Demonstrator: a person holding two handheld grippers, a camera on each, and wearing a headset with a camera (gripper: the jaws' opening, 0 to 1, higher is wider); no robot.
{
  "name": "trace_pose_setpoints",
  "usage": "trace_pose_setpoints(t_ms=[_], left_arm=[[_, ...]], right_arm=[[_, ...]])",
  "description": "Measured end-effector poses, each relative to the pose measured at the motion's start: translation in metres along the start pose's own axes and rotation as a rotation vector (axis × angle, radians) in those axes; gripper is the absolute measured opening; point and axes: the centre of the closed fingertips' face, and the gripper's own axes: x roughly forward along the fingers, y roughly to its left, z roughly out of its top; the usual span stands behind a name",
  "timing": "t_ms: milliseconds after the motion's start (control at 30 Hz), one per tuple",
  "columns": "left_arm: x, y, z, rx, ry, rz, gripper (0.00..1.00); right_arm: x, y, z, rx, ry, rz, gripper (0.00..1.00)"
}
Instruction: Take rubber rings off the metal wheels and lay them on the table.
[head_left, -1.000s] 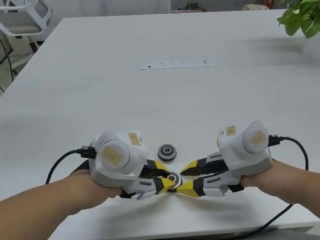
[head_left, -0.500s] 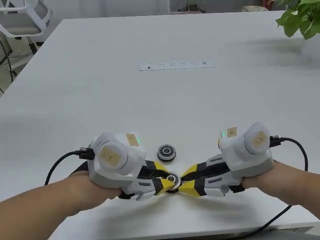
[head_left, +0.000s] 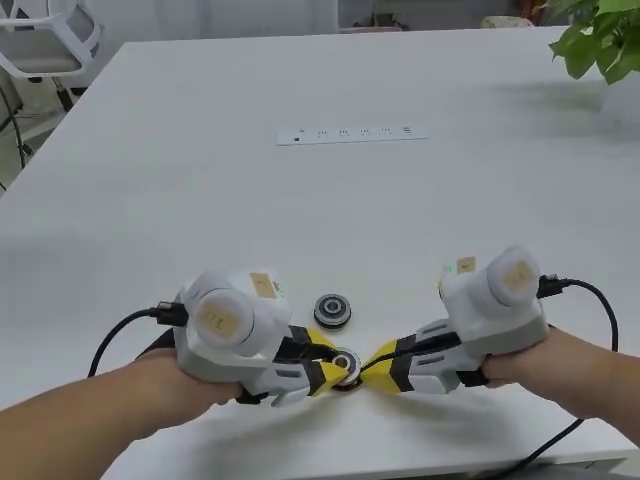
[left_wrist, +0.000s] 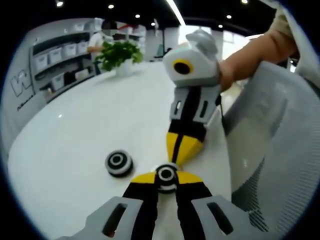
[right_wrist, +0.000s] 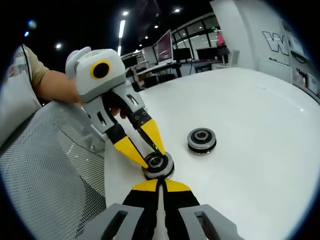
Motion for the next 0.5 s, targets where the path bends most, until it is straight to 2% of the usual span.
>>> trace_pose_setpoints(t_ms=[200, 367, 500], left_arm=[[-0.0001, -0.0001, -0.0002, 0.003, 0.001, 0.001, 0.13], [0.0001, -0.0003, -0.0001, 0.001, 0.000, 0.001, 0.13], [0.0000, -0.0004, -0.0002, -0.003, 0.000, 0.001, 0.13]], right_arm=[[-0.0032, 0.0002, 0.0015, 0.074, -0.026, 0.012, 0.00], [-0.0042, 0.0008, 0.0020, 0.103, -0.036, 0.015, 0.00], [-0.0056, -0.0015, 0.0028, 0.199, -0.064, 0.020, 0.00]])
